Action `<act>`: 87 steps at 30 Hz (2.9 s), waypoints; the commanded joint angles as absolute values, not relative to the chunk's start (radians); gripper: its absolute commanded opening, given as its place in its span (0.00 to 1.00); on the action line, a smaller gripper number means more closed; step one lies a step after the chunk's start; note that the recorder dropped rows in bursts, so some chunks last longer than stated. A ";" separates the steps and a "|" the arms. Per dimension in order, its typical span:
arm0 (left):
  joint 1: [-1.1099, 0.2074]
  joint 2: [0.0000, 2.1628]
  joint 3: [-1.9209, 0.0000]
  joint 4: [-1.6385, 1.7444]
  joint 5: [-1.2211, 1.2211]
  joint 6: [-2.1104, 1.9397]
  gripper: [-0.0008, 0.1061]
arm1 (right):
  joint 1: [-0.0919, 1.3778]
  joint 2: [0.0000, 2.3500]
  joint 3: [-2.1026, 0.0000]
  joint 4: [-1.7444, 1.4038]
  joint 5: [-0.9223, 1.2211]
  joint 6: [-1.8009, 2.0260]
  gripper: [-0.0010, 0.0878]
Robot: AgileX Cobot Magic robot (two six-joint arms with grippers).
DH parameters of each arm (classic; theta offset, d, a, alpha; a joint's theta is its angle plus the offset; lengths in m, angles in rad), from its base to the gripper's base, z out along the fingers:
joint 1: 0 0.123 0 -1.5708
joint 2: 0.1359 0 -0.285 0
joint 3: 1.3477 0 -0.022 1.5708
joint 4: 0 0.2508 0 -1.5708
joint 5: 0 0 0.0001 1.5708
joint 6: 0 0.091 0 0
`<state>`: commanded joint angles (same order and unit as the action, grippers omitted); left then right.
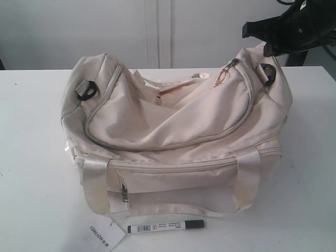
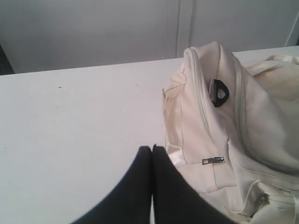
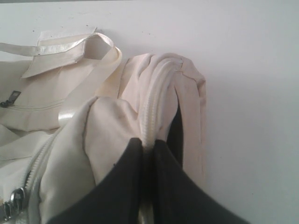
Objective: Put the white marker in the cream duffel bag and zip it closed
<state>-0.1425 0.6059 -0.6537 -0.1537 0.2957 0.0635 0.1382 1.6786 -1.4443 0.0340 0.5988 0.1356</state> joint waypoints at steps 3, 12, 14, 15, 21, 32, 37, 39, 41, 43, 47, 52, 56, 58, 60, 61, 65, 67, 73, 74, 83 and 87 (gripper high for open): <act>-0.142 0.676 -0.684 -0.275 0.316 0.185 0.01 | 0.138 1.679 -1.444 0.034 0.599 0.136 0.01; -0.142 0.877 -0.761 -0.727 0.349 0.633 0.01 | 0.138 1.679 -1.444 0.034 0.599 0.136 0.01; -0.142 0.916 -0.771 -0.824 0.351 0.731 0.01 | 0.138 1.679 -1.444 0.034 0.599 0.136 0.01; -0.142 0.934 -0.779 -0.864 0.353 0.778 0.01 | 0.138 1.679 -1.444 0.034 0.599 0.136 0.01; -0.142 1.027 -0.837 -0.973 0.430 0.911 0.01 | 0.138 1.679 -1.444 0.034 0.599 0.136 0.01; -0.142 1.160 -0.938 -1.151 0.529 1.083 0.01 | 0.138 1.679 -1.444 0.034 0.597 0.136 0.01; -0.205 1.213 -0.976 -1.198 0.516 1.183 0.01 | 0.138 1.679 -1.444 0.034 0.597 0.136 0.01; -0.244 1.235 -0.998 -1.200 0.510 1.208 0.01 | 0.138 1.679 -1.444 0.034 0.599 0.136 0.01; -0.290 1.261 -1.021 -1.200 0.480 1.212 0.01 | 0.138 1.679 -1.444 0.034 0.599 0.136 0.01; -0.332 1.285 -1.040 -1.200 0.438 1.217 0.01 | 0.138 1.679 -1.444 0.034 0.599 0.136 0.01; -0.421 1.334 -1.077 -1.200 0.354 1.234 0.01 | 0.138 1.679 -1.444 0.034 0.599 0.136 0.01; -0.502 1.396 -1.120 -1.200 0.276 1.238 0.01 | 0.138 1.679 -1.444 0.034 0.597 0.136 0.01; -0.556 1.484 -1.178 -1.200 0.242 1.238 0.01 | 0.138 1.679 -1.444 0.034 0.597 0.136 0.01; -0.582 1.532 -1.215 -1.200 0.229 1.238 0.01 | 0.138 1.679 -1.444 0.034 0.597 0.136 0.01; -0.596 1.570 -1.245 -1.200 0.226 1.238 0.01 | 0.138 1.679 -1.444 0.034 0.597 0.136 0.01; -0.601 1.585 -1.258 -1.200 0.224 1.238 0.01 | 0.138 1.679 -1.444 0.034 0.597 0.136 0.01; -0.644 1.690 -1.339 -1.203 0.164 1.238 0.01 | 0.138 1.679 -1.444 0.034 0.597 0.136 0.01; -0.657 1.732 -1.372 -1.203 0.148 1.238 0.01 | 0.138 1.679 -1.444 0.034 0.597 0.136 0.01; -0.679 1.814 -1.447 -1.203 0.172 1.235 0.01 | 0.138 1.679 -1.444 0.034 0.597 0.136 0.01; -0.689 1.816 -1.452 -1.203 0.170 1.235 0.03 | 0.138 1.679 -1.444 0.034 0.597 0.136 0.01; -0.730 1.868 -1.489 -1.203 0.122 1.278 0.44 | 0.138 1.679 -1.444 0.034 0.597 0.136 0.01; -0.735 1.894 -1.514 -1.203 0.122 1.278 0.47 | 0.138 1.679 -1.444 0.034 0.597 0.136 0.01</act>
<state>-0.7348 1.8942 -1.5137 -1.2028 0.1224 1.2782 0.1382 1.6786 -1.4443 0.0340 0.5968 0.1356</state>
